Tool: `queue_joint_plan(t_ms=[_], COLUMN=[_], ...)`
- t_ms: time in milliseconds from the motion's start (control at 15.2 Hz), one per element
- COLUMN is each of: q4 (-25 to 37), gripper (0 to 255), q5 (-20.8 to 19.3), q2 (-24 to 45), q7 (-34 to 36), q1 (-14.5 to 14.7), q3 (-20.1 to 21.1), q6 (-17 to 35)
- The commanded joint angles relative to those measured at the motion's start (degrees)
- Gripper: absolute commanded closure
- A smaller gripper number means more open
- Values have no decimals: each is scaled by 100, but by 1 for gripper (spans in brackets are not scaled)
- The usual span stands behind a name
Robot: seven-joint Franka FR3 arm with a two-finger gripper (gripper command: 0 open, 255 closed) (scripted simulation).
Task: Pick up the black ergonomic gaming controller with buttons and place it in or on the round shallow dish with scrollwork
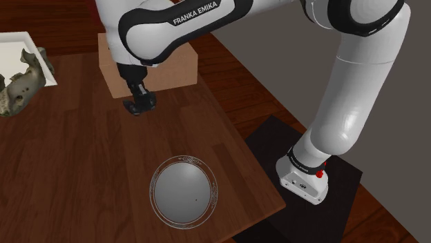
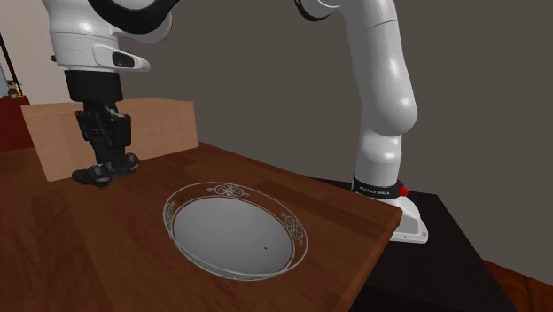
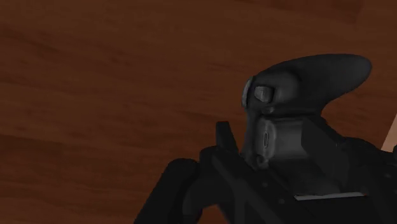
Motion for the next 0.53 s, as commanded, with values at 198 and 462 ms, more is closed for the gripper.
queue_joint_plan(t_ms=[198,462], q4=[39,-109], gripper=[255,255], q5=[-32,36], q2=[202,77], q7=[-35,-15], q1=[18,2], q3=[-36,7], q6=[-152,-108])
